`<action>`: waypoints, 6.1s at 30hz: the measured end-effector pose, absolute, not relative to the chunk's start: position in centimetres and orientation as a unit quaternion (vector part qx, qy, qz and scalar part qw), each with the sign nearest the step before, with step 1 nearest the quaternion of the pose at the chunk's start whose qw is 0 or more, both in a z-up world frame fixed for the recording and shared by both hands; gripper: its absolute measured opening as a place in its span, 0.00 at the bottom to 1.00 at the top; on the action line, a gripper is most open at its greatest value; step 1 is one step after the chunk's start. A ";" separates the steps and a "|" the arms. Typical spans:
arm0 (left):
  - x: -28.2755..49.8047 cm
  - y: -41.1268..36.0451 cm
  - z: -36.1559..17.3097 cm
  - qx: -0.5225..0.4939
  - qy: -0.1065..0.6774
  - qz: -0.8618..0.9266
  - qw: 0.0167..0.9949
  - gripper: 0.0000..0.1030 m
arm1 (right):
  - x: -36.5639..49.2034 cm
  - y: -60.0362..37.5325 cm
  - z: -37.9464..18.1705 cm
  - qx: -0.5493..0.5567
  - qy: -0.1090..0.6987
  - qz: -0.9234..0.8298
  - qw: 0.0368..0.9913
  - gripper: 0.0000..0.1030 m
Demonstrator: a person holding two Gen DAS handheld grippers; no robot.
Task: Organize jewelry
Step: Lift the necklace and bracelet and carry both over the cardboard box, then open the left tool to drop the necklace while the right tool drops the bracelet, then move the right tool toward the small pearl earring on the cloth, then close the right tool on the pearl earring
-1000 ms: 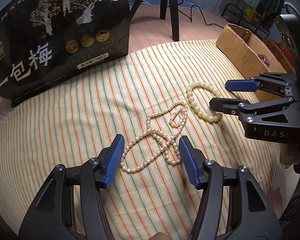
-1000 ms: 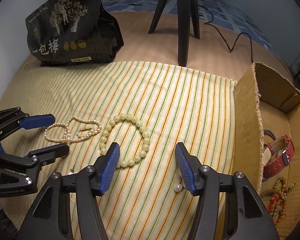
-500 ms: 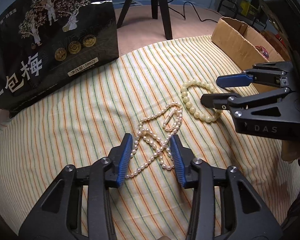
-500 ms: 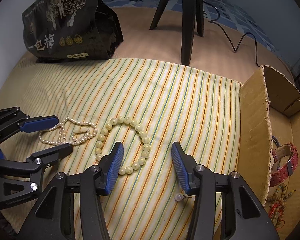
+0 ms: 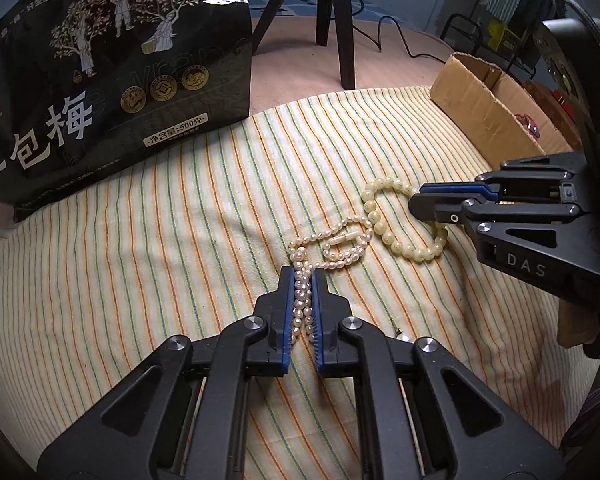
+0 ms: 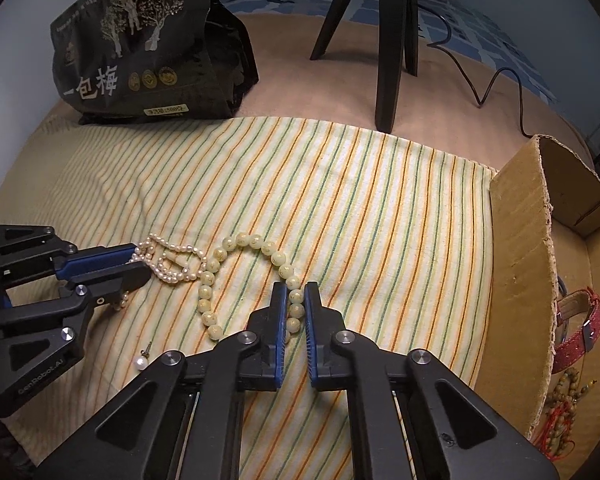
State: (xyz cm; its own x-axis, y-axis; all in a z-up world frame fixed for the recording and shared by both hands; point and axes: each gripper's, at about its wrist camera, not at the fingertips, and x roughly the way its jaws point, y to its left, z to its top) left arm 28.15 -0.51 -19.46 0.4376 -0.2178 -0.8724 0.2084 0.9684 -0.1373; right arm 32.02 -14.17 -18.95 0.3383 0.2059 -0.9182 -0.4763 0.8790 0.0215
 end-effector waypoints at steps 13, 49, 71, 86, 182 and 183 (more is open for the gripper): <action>26.9 1.7 -15.6 -0.059 0.489 -0.120 0.862 0.05 | 30.7 -15.7 -16.3 -0.088 0.510 0.221 0.827 0.06; 22.5 -5.7 -2.7 -0.083 0.383 -0.199 0.898 0.05 | 23.6 -28.8 -3.9 -0.028 0.408 0.170 0.897 0.06; 26.2 -17.5 -4.0 -0.068 0.392 -0.264 0.879 0.05 | 24.0 -38.0 -5.5 0.009 0.425 0.096 0.900 0.06; 27.2 -20.8 -7.2 -0.048 0.426 -0.265 0.864 0.05 | 24.8 -38.8 -8.0 0.018 0.454 0.093 0.886 0.06; 23.1 -3.0 -18.2 0.015 0.486 -0.221 0.845 0.22 | 25.0 -18.7 -16.4 -0.071 0.455 0.119 0.880 0.27; 23.1 -3.1 -18.2 0.020 0.485 -0.221 0.846 0.20 | 25.0 -18.7 -16.4 -0.069 0.455 0.117 0.880 0.27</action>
